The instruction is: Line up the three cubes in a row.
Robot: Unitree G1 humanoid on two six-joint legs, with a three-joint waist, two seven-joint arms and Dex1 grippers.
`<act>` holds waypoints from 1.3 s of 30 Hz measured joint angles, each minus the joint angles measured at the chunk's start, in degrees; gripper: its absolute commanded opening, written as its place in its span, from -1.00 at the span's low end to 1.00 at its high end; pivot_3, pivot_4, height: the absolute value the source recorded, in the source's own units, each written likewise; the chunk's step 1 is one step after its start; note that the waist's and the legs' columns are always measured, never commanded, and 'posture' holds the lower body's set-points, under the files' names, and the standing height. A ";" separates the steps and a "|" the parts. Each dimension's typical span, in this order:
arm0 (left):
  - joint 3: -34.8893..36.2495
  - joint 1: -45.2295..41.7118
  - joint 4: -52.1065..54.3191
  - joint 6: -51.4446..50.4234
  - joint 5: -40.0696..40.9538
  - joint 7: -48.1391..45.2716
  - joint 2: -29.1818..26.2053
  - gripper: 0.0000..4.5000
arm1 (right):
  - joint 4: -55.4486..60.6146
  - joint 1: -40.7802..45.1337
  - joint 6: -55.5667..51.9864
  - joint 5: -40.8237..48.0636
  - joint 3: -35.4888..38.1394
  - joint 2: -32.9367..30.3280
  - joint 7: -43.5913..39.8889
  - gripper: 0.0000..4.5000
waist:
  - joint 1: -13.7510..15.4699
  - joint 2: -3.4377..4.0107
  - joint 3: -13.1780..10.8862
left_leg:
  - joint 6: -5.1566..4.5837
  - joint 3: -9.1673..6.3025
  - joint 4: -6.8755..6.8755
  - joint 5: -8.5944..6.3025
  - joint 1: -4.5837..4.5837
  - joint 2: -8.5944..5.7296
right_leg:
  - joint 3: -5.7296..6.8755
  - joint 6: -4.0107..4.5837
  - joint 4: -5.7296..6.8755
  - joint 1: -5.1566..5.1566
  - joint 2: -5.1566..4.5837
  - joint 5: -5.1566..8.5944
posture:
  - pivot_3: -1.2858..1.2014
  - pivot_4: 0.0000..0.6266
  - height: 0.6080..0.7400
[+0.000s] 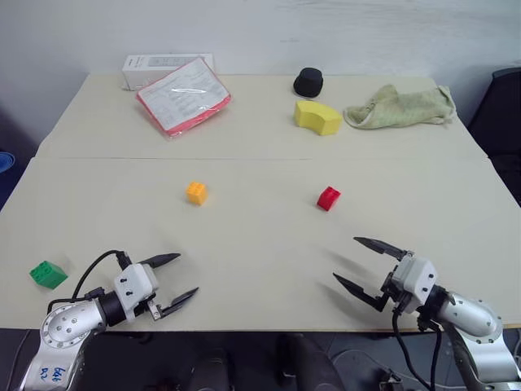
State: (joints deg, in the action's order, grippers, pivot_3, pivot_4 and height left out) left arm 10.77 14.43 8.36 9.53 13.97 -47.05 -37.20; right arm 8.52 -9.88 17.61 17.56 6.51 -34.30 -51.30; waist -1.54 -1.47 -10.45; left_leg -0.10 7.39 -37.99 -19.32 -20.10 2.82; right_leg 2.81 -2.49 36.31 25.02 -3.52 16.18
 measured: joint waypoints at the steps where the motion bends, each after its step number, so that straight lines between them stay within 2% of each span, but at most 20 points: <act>1: 0.13 0.20 0.15 -0.18 0.08 -0.09 -0.18 0.94 | 0.00 -0.17 0.05 0.00 0.01 0.00 -0.08 1.00 | 0.00 0.00 0.00 | 0.00 0.00 0.00 0.00 0.00 0.00 | 0.00 0.00 0.00 0.00 0.00 0.00 | 0.03 -0.52 1.00; 6: 0.50 1.12 0.90 -2.74 2.04 -1.43 -1.05 0.94 | 0.08 -1.14 0.17 0.23 1.00 0.00 0.43 1.00 | 0.02 0.00 0.00 | 0.00 -0.01 0.00 0.00 0.00 -0.01 | 0.00 0.00 0.00 -0.02 -0.01 0.00 | 0.03 -0.52 1.00; 10: -0.38 0.45 3.73 -8.99 7.55 -5.08 -1.72 0.94 | 3.43 -6.30 -3.01 2.87 6.34 0.93 4.68 1.00 | 0.47 0.03 0.01 | 0.01 -0.07 -0.01 0.00 -0.02 -0.03 | 0.02 0.01 0.00 -0.03 -0.03 0.01 | 0.03 -0.52 1.00; 13: -2.95 -4.28 5.29 -12.98 10.16 -5.57 -0.22 0.94 | 4.88 -11.77 -3.69 3.29 11.61 2.01 7.86 1.00 | 1.40 0.05 0.02 | 0.02 -0.16 -0.04 -0.01 0.13 -0.03 | 0.10 0.01 -0.17 -0.38 -0.02 0.01 | 0.03 -0.52 1.00; 18: -9.09 -10.16 7.80 -15.96 10.23 -5.37 3.01 0.94 | 4.59 -16.32 -2.74 2.56 16.62 5.10 12.00 1.00 | 1.13 0.08 0.05 | 0.03 -0.13 0.00 -0.08 0.30 0.00 | 0.04 0.01 -0.22 -0.55 0.04 0.00 | 0.03 -0.52 1.00; 24: -12.51 -13.37 9.31 -17.66 10.08 -5.43 4.60 0.94 | 4.67 -14.61 -5.34 3.54 17.11 3.77 12.14 1.00 | -0.07 0.17 0.10 | 0.03 -0.11 0.03 -0.03 0.37 -0.03 | -0.01 0.01 -0.16 -0.57 0.06 0.01 | 0.03 -0.52 1.00; 26: -12.56 -15.24 8.74 -17.51 9.88 -4.73 5.54 0.94 | 4.73 -9.27 -10.52 5.88 16.34 0.67 11.41 1.00 | -0.32 0.17 0.10 | 0.03 -0.03 0.01 -0.02 0.46 -0.03 | -0.08 0.00 -0.11 -0.61 0.07 0.00 | 0.03 -0.52 1.00; 31: -12.31 -18.98 6.44 -17.51 9.99 -3.87 7.37 0.94 | -1.60 16.13 -22.25 7.67 8.76 -6.05 7.12 1.00 | -0.25 0.18 0.09 | 0.16 -0.06 0.07 0.05 0.57 0.00 | -0.06 0.11 0.02 -0.56 0.20 0.09 | 0.03 -0.52 1.00; 33: -12.02 -18.55 6.30 -17.60 10.00 -3.50 7.90 0.94 | -7.58 22.79 -23.97 5.98 4.55 -6.25 4.35 1.00 | 0.21 0.16 0.10 | 0.50 -0.22 0.04 0.24 0.46 0.04 | 0.07 0.14 0.01 -0.55 0.24 0.20 | 0.03 -0.52 1.00; 36: -12.08 -18.41 6.40 -17.61 9.90 -2.66 8.76 0.94 | -20.33 33.38 -25.48 2.39 -1.82 -4.87 1.39 1.00 | 0.29 0.20 0.08 | 0.38 -0.16 -0.17 0.24 0.15 -0.04 | 0.08 0.06 0.04 -0.36 0.07 0.15 | 0.03 -0.52 1.00; 39: -12.25 -17.66 6.53 -17.15 9.07 -2.27 9.16 0.94 | -29.03 40.20 -24.91 -0.53 -4.55 -3.48 -0.63 1.00 | 0.14 0.20 0.08 | 0.27 -0.21 -0.23 0.26 0.02 -0.08 | 0.13 -0.03 -0.02 -0.34 -0.01 0.10 | 0.03 -0.52 1.00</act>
State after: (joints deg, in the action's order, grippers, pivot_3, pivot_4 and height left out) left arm -1.48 -3.23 14.89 -7.62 23.04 -49.32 -28.03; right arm -20.52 30.32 -7.30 17.03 1.97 -37.78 -51.93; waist -1.40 -1.27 -10.37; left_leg 0.17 7.18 -38.21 -19.06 -20.07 2.73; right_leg 2.94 -2.52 36.29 24.68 -3.53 16.28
